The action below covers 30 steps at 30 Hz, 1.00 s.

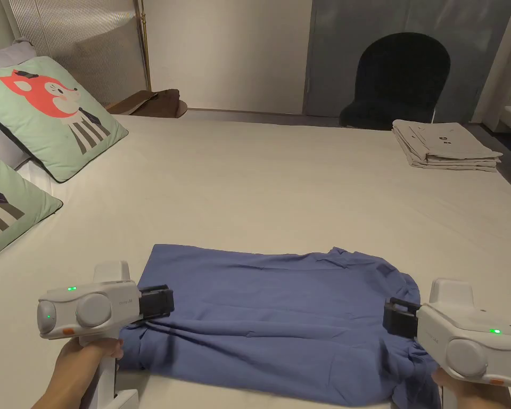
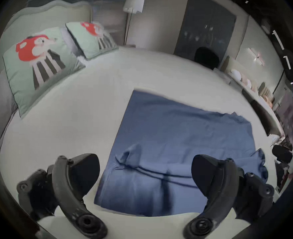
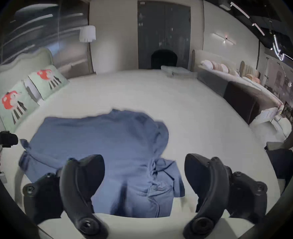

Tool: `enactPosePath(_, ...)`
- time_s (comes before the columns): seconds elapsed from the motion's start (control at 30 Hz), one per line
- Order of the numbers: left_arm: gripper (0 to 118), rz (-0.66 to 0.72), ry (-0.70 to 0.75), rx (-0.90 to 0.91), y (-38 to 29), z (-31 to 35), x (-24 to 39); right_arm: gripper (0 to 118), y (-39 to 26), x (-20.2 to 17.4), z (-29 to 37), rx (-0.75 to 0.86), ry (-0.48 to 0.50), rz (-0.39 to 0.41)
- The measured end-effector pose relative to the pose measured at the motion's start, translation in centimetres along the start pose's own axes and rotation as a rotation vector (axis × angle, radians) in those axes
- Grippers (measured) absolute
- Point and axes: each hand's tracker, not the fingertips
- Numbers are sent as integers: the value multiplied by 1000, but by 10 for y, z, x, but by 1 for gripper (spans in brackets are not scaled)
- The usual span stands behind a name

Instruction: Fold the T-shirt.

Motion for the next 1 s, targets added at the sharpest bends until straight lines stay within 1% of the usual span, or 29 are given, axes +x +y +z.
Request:
enactPosePath(0.13, 107, -36, -54, 176, 8, 60, 23, 98, 19, -6, 59, 146, 38, -7)
enactPosePath(0.33, 107, -117, -80, 451, -7, 138, 53, 98, 25, -23, 135, 344, 15, 11)
enactPosePath(0.43, 107, -156, -69, 532, -20, 161, 62, 97, 19, -29, 158, 380, 9, 17)
enactPosePath(0.47, 107, -171, -67, 557, -25, 166, 64, 93, 16, -31, 163, 404, 13, 27)
enactPosePath(0.5, 106, -183, -70, 562, -28, 166, 62, 87, 13, -34, 169, 431, 4, 43)
enactPosePath(0.53, 102, -190, -74, 572, -31, 169, 62, 76, 11, -37, 174, 448, -12, 59)
enactPosePath(0.57, 89, -196, -88, 579, -34, 171, 61, 57, 8, -40, 179, 462, -28, 77)
enactPosePath(0.6, 70, -201, -94, 580, -36, 172, 61, 40, 6, -42, 180, 470, -36, 86)
enactPosePath(0.63, 45, -205, -97, 576, -35, 170, 59, 23, 5, -43, 182, 477, -35, 89)
enactPosePath(0.67, 7, -210, -105, 564, -35, 171, 59, 6, 4, -44, 184, 482, -31, 95)
enactPosePath(0.7, 0, -209, -105, 561, -36, 170, 59, 0, 4, -43, 184, 486, -21, 99)
enactPosePath(0.87, 0, -204, -98, 579, -33, 170, 53, 0, 4, -44, 186, 500, -13, 94)
enactPosePath(1.0, 0, -194, -90, 497, -27, 159, 49, 0, 6, -43, 183, 497, -8, 92)
